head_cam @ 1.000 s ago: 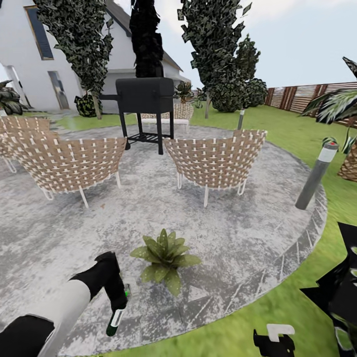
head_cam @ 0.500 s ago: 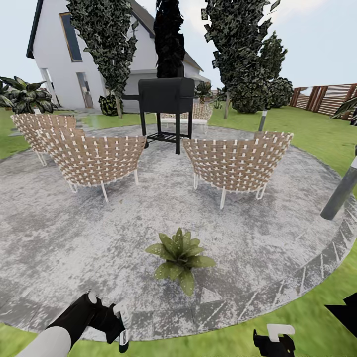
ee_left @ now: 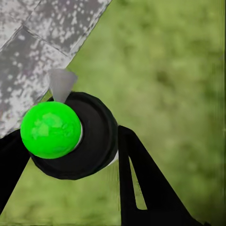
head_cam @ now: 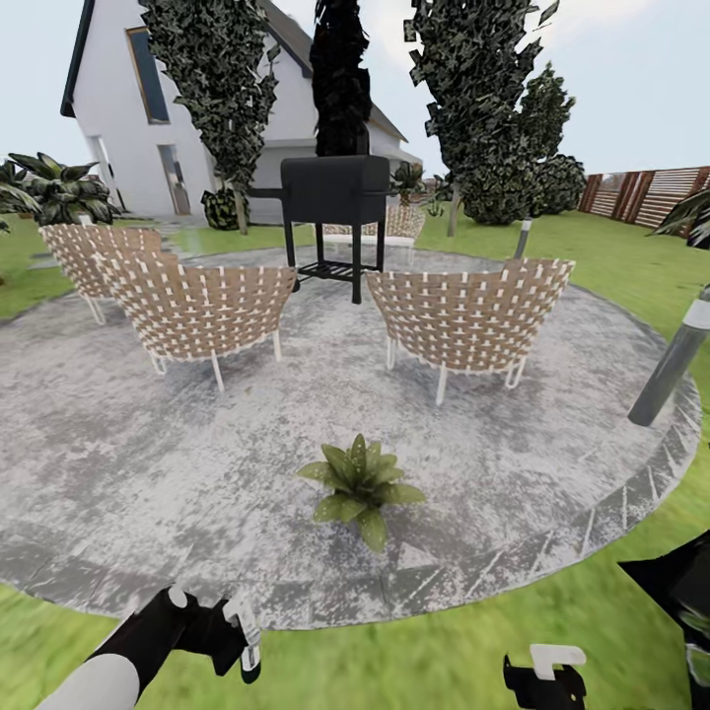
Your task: Pick up the pesticide atomizer in the garden and spray insectifuge to fully cover both potted plants in the garden.
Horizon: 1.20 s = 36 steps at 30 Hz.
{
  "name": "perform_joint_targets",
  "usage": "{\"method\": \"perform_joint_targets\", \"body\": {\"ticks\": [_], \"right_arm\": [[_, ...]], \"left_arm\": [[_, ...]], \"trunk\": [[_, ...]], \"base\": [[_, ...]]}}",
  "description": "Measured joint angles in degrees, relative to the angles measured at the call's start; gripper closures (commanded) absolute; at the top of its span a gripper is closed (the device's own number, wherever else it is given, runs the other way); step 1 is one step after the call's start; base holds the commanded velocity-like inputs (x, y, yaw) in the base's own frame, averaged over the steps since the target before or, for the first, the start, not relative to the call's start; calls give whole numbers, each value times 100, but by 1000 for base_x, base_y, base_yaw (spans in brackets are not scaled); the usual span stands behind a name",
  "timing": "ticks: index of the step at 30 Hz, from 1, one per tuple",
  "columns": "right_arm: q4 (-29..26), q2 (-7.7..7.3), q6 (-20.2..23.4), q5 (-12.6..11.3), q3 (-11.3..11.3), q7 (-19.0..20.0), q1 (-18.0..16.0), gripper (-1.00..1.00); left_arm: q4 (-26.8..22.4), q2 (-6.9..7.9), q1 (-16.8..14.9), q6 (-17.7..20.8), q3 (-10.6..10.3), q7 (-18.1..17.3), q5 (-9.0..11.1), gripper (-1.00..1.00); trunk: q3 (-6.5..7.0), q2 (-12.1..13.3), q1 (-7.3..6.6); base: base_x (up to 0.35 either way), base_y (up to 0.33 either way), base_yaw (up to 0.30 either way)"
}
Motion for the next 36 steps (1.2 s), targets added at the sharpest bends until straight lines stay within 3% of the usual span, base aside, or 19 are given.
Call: {"method": "perform_joint_targets", "body": {"ticks": [11, 19, 20, 21, 23, 26, 28, 31, 34, 36], "right_arm": [[4, 8, 0, 0, 0, 5, -2, -100], [-5, 28, 0, 7, 13, 17, -1, -100], [-34, 41, 1, 550, 586, 200, -3, -100], [-142, 61, 5, 831, 824, 552, -4, -100], [-550, 74, 19, 979, 948, 1169, -5, -100], [-1218, 126, 30, 1091, 1003, 2173, -7, -100], [-1712, 155, 35, 1105, 1015, 2870, -6, -100], [-2036, 165, 40, 1113, 1090, 3224, -13, -100], [-2135, 231, 43, 1101, 1574, 3613, -114, -100], [-2157, 363, 44, 1094, 1788, 3757, -231, -100]], "left_arm": [[69, 16, 0, 6, 31, -1, 5, 100], [84, 16, -1, -7, 21, -3, -54, 100], [83, 32, -1, -242, -25, -13, -82, 100], [82, 50, -1, -444, -32, -24, -78, 100], [78, 66, -1, -572, -40, -42, -91, 100], [74, 74, -18, -623, -114, -81, -164, 100], [73, 75, -31, -634, -275, -212, -323, 100], [61, 63, -67, -633, -380, -494, -431, 100], [57, 37, -102, -627, -414, -692, -463, 100], [24, 8, -119, -612, -452, -732, -468, 100]], "trunk": [[36, 0, 1], [43, 0, -3], [43, 0, -3], [43, 0, -3], [43, 0, -3], [43, 0, -3], [43, 0, -3], [43, 0, -3], [43, 0, -3], [43, 0, -3]], "base": [[-331, 0, 241], [-153, 0, 30], [0, 0, 0], [0, 0, 0], [0, 0, 0], [0, 0, 0], [0, 0, 0], [0, 0, 0], [0, 0, 0], [0, 0, 0]]}}
